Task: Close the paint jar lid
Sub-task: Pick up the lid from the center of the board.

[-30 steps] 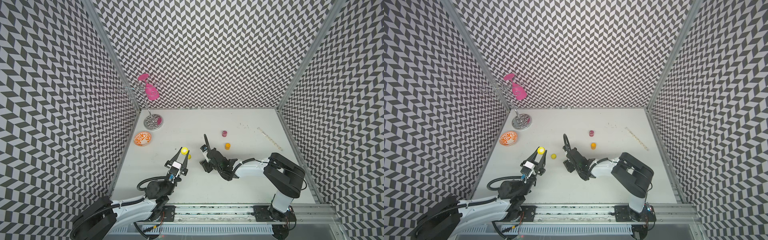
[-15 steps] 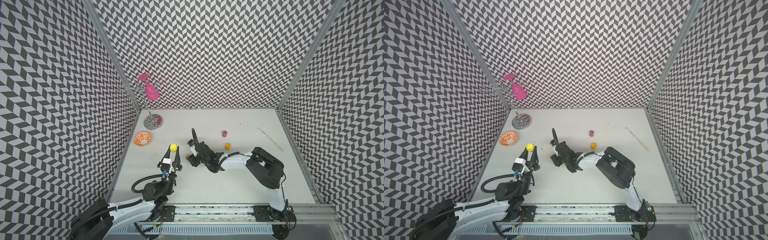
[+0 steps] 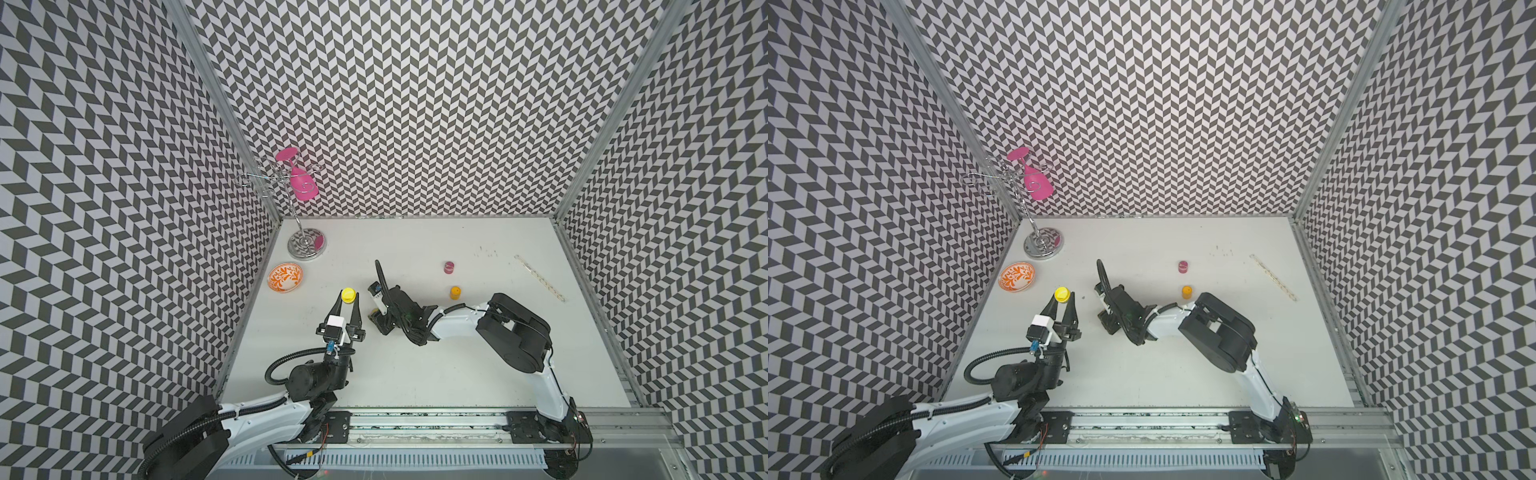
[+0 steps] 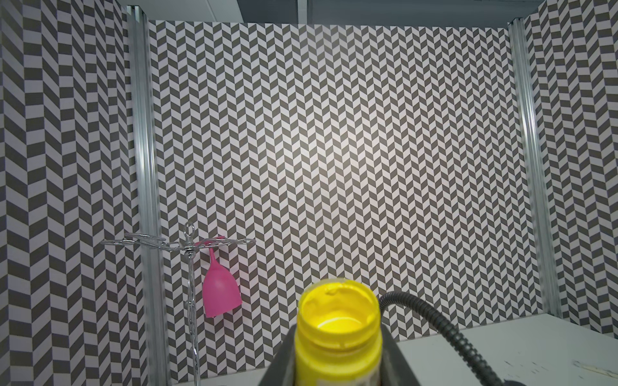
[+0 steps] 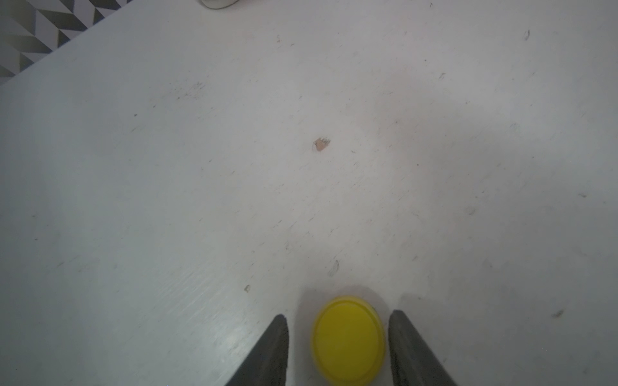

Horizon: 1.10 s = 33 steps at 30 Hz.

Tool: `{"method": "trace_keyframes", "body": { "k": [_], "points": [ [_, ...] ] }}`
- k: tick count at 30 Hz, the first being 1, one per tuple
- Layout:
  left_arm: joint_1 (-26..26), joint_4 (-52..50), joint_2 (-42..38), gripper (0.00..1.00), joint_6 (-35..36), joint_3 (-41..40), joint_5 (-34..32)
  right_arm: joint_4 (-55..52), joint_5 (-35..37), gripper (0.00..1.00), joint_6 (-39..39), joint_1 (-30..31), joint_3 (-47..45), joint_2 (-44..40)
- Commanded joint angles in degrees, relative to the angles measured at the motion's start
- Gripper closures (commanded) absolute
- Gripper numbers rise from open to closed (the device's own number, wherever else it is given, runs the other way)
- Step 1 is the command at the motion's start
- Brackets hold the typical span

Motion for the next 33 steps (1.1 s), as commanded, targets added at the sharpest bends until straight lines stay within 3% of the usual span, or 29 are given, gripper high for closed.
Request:
{"method": "trace_keyframes", "body": {
  "k": [1,7,15,22,28,33],
  "points": [
    [0.15,1.8,0.03,0.72,-0.22,-3.38,0.66,1.99,2.11,0.58,-0.12,0.58,1.18,1.34],
    [0.23,1.63,0.08,0.72,-0.55,-3.37,0.8,1.34,3.87,0.61,-0.43,0.78,1.21,1.17],
    [0.32,1.53,-0.06,0.72,-0.48,-3.37,0.87,1.0,7.54,0.73,0.24,0.78,-0.66,-0.26],
    [1.17,0.5,1.27,0.72,-1.99,-3.02,3.18,1.98,7.1,0.79,3.45,-2.66,-12.95,-14.04],
    [3.69,-1.19,6.26,0.72,-4.24,-1.91,16.7,-6.63,4.07,0.79,2.54,-6.97,-16.79,-26.54],
    [5.38,1.45,13.43,0.71,-6.71,-0.62,29.34,-8.99,-2.77,0.8,-0.42,-12.42,-17.87,-32.79]
  ]
}}
